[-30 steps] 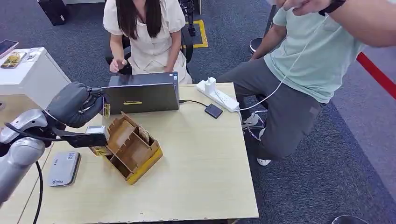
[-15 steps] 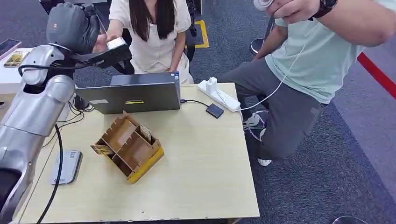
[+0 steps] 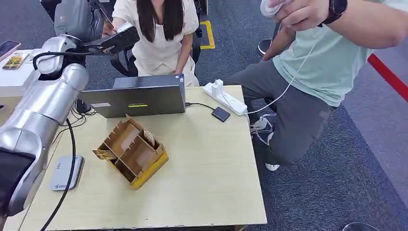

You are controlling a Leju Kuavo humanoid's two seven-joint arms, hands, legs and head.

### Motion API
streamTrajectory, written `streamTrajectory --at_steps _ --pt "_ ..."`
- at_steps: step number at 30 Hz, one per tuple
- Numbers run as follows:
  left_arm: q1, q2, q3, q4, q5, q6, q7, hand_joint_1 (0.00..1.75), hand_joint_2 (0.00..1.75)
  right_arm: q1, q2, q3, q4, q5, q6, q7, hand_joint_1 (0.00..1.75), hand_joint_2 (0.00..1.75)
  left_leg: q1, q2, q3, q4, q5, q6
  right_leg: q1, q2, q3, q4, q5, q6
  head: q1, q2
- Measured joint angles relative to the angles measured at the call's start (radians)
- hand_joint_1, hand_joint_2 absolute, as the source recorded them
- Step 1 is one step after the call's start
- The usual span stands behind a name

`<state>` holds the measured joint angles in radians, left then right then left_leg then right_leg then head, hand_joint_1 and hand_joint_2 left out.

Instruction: Pass the card to the sensor for recognition and then transmit it.

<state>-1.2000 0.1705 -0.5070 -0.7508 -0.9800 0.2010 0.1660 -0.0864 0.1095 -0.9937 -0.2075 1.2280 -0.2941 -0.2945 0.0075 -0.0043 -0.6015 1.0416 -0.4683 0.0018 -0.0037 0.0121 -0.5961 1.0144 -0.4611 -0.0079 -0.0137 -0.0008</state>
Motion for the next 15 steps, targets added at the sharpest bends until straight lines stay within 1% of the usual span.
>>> streamTrajectory --at_steps 5,6,7,9,10,13,14,15 --pt "0.0 -0.002 0.0 0.02 0.0 0.0 -0.001 1.73 1.75 0.0 0.003 0.002 0.0 0.0 0.0 0.0 0.0 1.75 0.0 0.0 0.0 0.0 0.0 0.0 0.0 0.0 0.0 0.0 0.0 0.0 0.0 0.0" --pt "0.0 -0.002 0.0 0.023 0.0 0.0 -0.001 1.55 1.75 0.0 0.003 0.002 0.0 0.0 0.0 0.0 0.0 1.75 0.0 0.0 0.0 0.0 0.0 0.0 0.0 0.0 0.0 0.0 0.0 0.0 0.0 0.0" --pt "-0.001 -0.003 0.0 0.026 0.0 0.0 -0.001 0.0 1.75 0.0 0.003 0.002 0.0 0.0 0.001 0.0 0.0 1.75 0.0 0.0 0.0 0.0 0.0 0.0 0.0 0.0 0.0 0.0 0.0 0.0 0.0 0.0" --pt "-0.001 -0.005 0.0 0.03 0.0 0.0 -0.002 0.0 1.75 0.001 0.003 0.003 0.0 0.002 0.001 0.002 0.0 1.75 0.0 0.0 0.0 0.0 0.0 0.0 0.0 0.0 0.0 0.0 0.0 0.0 0.0 0.0" --pt "-0.001 -0.005 0.0 0.032 0.0 0.001 -0.005 0.0 0.0 0.001 0.004 0.003 0.0 0.002 0.001 0.004 0.0 1.75 0.0 0.0 0.0 0.0 0.0 0.0 0.0 0.0 0.0 0.0 0.0 0.0 0.0 0.0" --pt "-0.001 -0.006 0.005 0.039 0.002 0.014 -0.014 0.0 0.0 0.001 0.005 0.003 0.0 0.008 0.002 0.008 0.0 1.75 0.0 0.0 0.0 0.0 0.0 0.0 0.0 0.0 0.0 0.0 0.0 0.0 0.0 0.0" --pt "-0.001 -0.006 0.007 0.041 0.001 0.017 -0.017 0.0 1.75 0.001 0.006 0.003 0.0 0.009 0.002 0.008 0.0 1.75 0.0 0.0 0.0 0.0 0.0 0.0 0.0 0.0 0.0 0.0 0.0 0.0 0.0 0.0" --pt "-0.001 -0.007 0.009 0.042 -0.001 0.019 -0.021 0.0 1.75 0.001 0.006 0.003 0.0 0.01 0.002 0.008 0.0 1.75 0.0 0.0 0.0 0.0 0.0 0.0 0.0 0.0 0.0 0.0 0.0 0.0 0.0 0.0"
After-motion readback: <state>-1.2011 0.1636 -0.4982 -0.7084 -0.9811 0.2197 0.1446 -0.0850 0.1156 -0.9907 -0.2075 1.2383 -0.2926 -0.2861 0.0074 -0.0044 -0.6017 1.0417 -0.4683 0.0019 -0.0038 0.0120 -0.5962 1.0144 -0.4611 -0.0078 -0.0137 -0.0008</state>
